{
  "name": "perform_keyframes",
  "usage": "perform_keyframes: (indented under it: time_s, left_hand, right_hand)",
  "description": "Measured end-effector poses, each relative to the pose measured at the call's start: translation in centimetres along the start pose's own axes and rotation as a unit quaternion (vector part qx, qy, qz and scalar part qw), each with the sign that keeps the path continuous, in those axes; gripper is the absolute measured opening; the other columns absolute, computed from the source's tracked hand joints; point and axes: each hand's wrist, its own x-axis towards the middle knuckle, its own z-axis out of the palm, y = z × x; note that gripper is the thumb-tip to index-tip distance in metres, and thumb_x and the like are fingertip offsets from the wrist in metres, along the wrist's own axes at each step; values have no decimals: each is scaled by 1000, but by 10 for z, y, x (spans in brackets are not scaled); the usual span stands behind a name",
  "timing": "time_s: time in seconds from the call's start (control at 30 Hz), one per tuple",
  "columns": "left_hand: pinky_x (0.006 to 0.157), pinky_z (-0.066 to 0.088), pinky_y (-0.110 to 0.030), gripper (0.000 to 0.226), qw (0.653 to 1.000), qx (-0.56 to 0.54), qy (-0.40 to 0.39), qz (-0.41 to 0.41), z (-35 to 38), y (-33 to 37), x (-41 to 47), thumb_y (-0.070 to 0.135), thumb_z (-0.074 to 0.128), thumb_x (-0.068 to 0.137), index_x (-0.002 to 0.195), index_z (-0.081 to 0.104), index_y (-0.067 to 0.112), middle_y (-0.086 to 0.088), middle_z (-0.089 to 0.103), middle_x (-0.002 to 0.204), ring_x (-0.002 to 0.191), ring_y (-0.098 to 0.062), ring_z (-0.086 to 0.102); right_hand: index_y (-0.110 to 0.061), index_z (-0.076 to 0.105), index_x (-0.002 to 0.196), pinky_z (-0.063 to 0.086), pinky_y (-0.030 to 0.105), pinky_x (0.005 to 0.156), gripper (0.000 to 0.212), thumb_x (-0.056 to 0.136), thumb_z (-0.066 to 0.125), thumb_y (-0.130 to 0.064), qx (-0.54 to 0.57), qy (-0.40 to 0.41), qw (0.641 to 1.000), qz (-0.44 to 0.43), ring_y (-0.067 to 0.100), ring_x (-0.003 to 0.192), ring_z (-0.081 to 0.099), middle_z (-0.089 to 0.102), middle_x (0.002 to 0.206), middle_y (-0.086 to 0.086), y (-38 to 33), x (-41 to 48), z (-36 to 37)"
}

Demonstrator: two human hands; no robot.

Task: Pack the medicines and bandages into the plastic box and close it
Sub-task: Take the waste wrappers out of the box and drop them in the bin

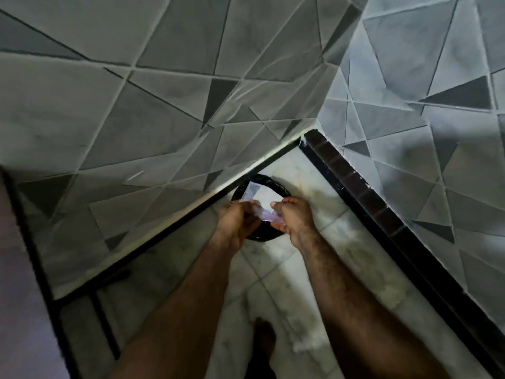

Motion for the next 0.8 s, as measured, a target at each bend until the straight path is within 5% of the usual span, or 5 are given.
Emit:
perform_keyframes:
  time_s: [0.27, 0.47, 0.63, 0.73, 0.8]
  left_hand:
    - [94, 47, -42, 43, 994, 103, -6, -23, -1, -35, 96, 28, 51, 94, 126, 57, 0, -17, 68, 111, 84, -29, 67]
    - [99, 48, -45, 87, 987, 155, 32, -15, -2, -55, 144, 46, 67, 68, 144, 34, 22, -8, 57, 135, 117, -27, 58]
    - [106, 41, -40, 73, 984, 177, 25, 17, 0, -54, 135, 35, 65, 84, 147, 31, 22, -10, 51, 142, 124, -26, 52]
    - [104, 40, -35, 63, 983, 172, 42, 44, 3, -50, 122, 28, 63, 88, 145, 36, 19, -8, 51, 140, 121, -22, 51]
    - [105, 41, -37, 64, 982, 172, 46, 57, 5, -43, 108, 29, 64, 86, 144, 38, 21, -5, 54, 137, 120, -22, 53]
  right_hand:
    - [-6, 58, 72, 55, 32, 62, 16, 88, 59, -4, 37, 13, 996, 80, 21, 60, 57, 55, 69, 10, 45, 104, 12]
    - [-10, 64, 111, 55, 35, 65, 29, 89, 63, -29, 44, -15, 992, 115, 28, 85, 65, 67, 101, 13, 61, 151, 25]
    - [-10, 70, 96, 55, 29, 62, 17, 84, 63, -19, -30, 4, 998, 48, 20, 71, 64, 69, 87, 9, 66, 145, 23]
    - [-14, 71, 97, 55, 47, 90, 36, 70, 64, -37, -66, 15, 998, -6, 26, 91, 68, 73, 97, 8, 64, 138, 19]
    - [-17, 70, 98, 54, 51, 91, 43, 65, 63, -44, -74, 11, 997, -33, 25, 94, 69, 74, 97, 4, 65, 135, 16]
